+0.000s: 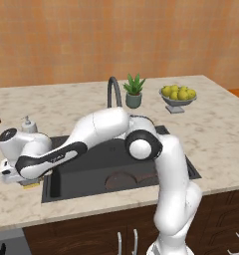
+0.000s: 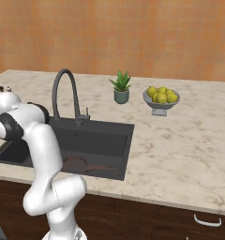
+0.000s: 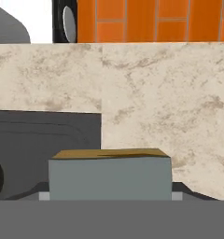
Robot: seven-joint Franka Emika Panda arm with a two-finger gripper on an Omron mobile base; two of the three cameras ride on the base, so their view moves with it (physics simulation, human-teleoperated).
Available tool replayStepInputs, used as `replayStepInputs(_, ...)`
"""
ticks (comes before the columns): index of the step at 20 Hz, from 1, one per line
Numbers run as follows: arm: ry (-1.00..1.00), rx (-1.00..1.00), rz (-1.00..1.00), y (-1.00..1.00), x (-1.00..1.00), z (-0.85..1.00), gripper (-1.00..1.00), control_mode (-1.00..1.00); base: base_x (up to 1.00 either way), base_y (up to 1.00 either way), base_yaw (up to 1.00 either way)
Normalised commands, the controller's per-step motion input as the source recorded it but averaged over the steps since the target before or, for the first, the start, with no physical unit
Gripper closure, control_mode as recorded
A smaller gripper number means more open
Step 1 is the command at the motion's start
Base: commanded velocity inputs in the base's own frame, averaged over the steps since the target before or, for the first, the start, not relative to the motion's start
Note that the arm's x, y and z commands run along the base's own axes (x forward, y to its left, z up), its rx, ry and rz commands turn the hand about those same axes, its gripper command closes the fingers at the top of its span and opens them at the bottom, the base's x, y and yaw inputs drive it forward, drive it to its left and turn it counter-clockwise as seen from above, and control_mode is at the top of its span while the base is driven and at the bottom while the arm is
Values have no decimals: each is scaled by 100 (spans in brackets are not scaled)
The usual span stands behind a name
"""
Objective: Pick the pan and sponge and place them into the sink. Then turn on the water.
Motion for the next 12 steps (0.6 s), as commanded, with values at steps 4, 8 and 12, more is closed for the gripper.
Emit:
replayStepInputs(4, 0, 9, 0, -99, -36, 29, 100, -100, 0, 0, 0)
replayStepInputs(8, 2, 9, 0, -100, -34, 31, 100, -100, 0, 0, 0)
replayStepInputs(12, 5, 10, 0, -100, -28, 27, 100, -100, 0, 0, 0)
